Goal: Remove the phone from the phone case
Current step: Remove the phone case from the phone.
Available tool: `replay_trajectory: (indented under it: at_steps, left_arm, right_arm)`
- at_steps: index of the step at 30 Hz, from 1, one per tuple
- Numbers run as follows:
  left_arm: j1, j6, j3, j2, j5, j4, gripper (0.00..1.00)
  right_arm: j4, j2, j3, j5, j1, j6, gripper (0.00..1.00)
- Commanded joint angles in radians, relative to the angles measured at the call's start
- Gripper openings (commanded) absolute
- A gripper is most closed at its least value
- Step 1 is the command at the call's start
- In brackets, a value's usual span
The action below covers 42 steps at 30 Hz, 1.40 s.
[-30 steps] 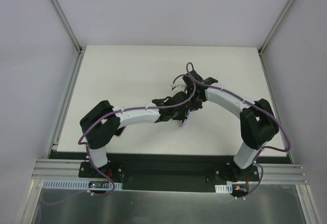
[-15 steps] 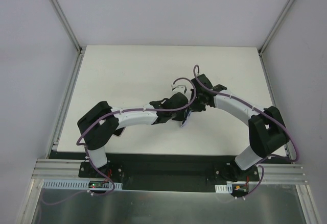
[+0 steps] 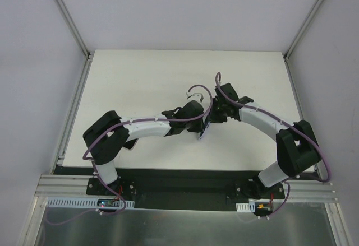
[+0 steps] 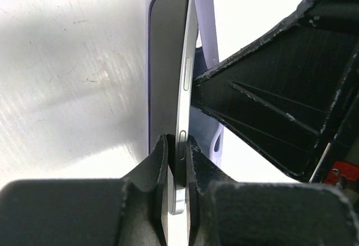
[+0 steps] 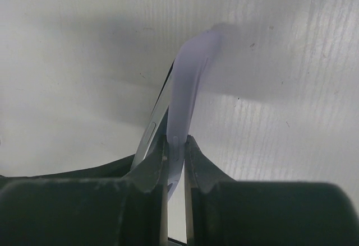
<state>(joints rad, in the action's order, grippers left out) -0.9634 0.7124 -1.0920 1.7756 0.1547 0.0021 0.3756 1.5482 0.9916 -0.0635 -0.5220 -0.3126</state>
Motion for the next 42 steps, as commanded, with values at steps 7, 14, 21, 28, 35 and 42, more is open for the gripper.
replay_trajectory:
  at_steps: [7, 14, 21, 28, 35, 42]
  left_arm:
    - [0.091, -0.051, 0.113, 0.016, 0.094, -0.303, 0.00]
    - [0.101, -0.048, 0.129, 0.041, 0.098, -0.294, 0.00]
    - [0.124, -0.062, 0.146, 0.027, 0.106, -0.290, 0.00]
    - [0.035, -0.105, 0.087, 0.051, 0.158, -0.317, 0.00]
    - [0.002, -0.097, 0.027, 0.152, 0.163, -0.408, 0.00]
    - [-0.040, -0.106, -0.087, 0.240, 0.266, -0.551, 0.12]
  right_arm:
    - [0.221, -0.037, -0.134, 0.116, 0.116, 0.216, 0.01]
    - [0.220, -0.056, -0.157, 0.123, 0.152, 0.236, 0.01]
    - [0.244, -0.086, -0.171, 0.145, 0.168, 0.234, 0.01]
    - [0.269, -0.045, -0.156, 0.166, 0.165, 0.122, 0.01]
    - [0.230, -0.092, -0.157, 0.130, 0.166, 0.133, 0.01]
    - [0.223, -0.112, -0.133, 0.096, 0.165, 0.138, 0.01]
